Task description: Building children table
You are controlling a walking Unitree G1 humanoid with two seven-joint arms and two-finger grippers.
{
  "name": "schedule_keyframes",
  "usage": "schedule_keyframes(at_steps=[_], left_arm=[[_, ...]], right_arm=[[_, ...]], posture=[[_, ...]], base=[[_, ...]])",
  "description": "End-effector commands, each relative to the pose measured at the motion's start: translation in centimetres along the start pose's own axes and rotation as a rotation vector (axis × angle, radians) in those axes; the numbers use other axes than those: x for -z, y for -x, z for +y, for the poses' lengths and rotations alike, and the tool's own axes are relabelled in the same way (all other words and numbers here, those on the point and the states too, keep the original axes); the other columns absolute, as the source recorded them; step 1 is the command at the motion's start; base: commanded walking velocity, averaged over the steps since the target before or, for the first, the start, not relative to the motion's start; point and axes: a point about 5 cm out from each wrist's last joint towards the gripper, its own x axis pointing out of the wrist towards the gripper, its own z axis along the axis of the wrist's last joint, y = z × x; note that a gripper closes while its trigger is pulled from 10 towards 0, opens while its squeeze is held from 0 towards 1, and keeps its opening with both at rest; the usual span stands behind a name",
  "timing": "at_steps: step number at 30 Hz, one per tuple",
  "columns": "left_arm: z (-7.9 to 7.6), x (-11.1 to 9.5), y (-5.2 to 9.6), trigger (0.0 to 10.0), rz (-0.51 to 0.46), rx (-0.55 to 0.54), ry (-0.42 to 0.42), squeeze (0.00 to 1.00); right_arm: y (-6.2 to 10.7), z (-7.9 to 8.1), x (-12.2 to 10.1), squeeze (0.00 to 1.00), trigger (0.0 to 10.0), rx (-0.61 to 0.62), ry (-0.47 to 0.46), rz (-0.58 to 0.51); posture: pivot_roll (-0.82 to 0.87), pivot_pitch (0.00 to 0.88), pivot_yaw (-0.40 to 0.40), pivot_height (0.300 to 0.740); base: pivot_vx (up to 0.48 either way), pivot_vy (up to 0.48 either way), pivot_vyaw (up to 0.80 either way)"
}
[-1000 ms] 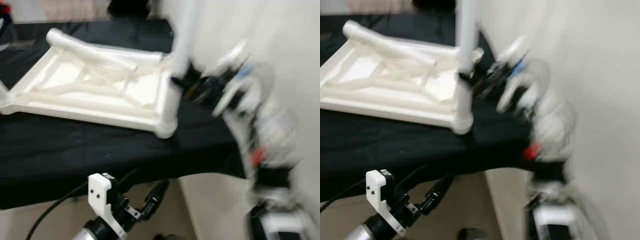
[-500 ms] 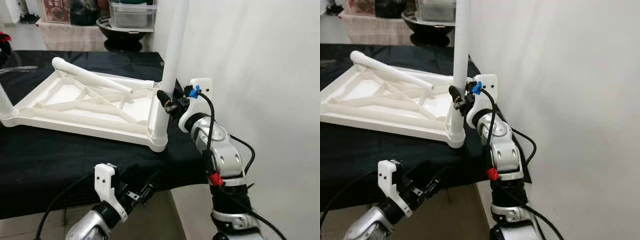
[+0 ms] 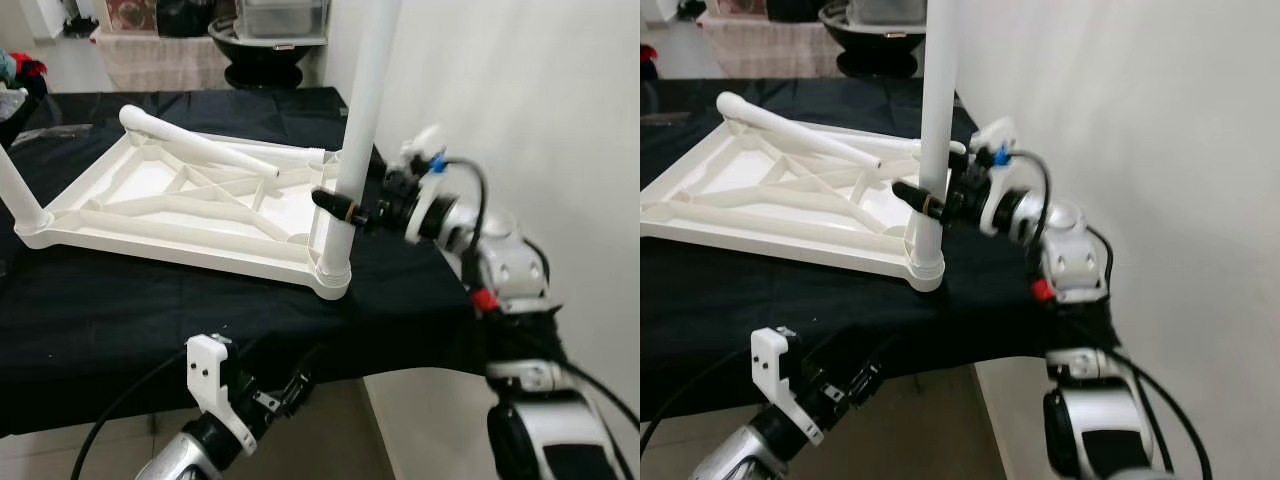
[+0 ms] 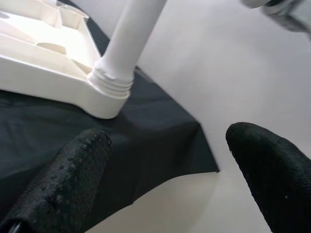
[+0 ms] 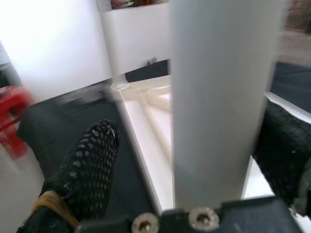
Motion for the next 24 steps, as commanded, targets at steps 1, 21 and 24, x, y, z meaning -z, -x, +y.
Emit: schedule_keyframes(at_steps=[1,21,24], left_arm=[[-0.2,0.0,0.2,10.0,0.011,0.001,0.002,0.0],[-2.4,-0.9,2.0,10.0,0.031,0.021,0.03,0.0],[-2.2,-0.8,1.8,10.0,0.032,0.021,0.032,0.0]], right_arm=[[-0.2,0.4,0.4,1.0,10.0,-0.076,-0.013,0.001],[2.6,-3.9,-5.4,0.0,0.0,-0.241,0.066,-0.101],[3.2,-3.7,-4.7,0.0,0.0,-0.244,0.067,-0.066]], posture=[[0.1,0.141,-0.116,0.74],[0.1,0.224,-0.107,0.74],[0.07,0.203,-0.125,0.74]], base=[[0.0,0.0,0.0],[0.0,0.0,0.0],[0.0,0.0,0.0]])
